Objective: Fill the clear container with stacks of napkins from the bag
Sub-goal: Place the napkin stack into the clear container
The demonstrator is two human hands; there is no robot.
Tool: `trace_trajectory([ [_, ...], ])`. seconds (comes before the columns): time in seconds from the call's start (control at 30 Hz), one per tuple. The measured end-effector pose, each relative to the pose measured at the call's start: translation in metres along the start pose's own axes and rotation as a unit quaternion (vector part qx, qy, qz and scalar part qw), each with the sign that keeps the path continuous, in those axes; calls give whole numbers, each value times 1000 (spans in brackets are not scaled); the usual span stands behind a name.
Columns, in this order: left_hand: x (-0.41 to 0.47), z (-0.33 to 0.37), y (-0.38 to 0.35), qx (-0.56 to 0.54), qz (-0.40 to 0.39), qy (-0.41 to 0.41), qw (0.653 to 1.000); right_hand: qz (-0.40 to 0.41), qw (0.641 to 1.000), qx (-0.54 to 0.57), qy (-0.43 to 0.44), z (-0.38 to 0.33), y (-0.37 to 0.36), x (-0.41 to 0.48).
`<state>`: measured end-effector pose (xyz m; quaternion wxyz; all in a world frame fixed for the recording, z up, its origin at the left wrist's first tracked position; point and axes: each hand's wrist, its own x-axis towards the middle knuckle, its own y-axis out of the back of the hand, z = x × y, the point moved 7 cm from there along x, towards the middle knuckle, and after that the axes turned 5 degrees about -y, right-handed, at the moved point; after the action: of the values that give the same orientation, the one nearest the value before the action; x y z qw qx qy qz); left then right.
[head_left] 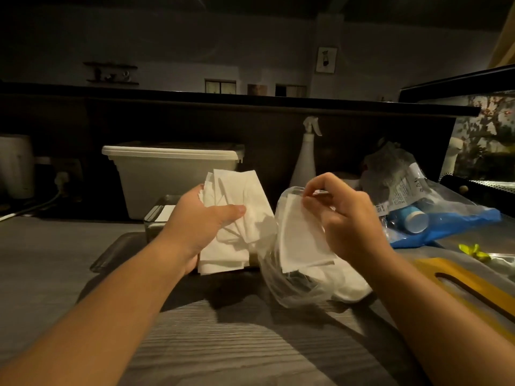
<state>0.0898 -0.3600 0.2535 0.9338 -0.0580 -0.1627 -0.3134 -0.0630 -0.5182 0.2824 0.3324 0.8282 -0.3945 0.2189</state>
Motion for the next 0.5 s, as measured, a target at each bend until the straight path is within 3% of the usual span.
trace_trajectory([
  [0.13,3,-1,3,42,13,-13,999,-70,985,145,-63,6,-13,0],
  [0.27,4,0,2,101,15,-35,994,-64,998,23,-15,3,-11,0],
  [0.5,2,1,-3,118,-11,-43,992,-68,990,117,-48,5,-12,0],
])
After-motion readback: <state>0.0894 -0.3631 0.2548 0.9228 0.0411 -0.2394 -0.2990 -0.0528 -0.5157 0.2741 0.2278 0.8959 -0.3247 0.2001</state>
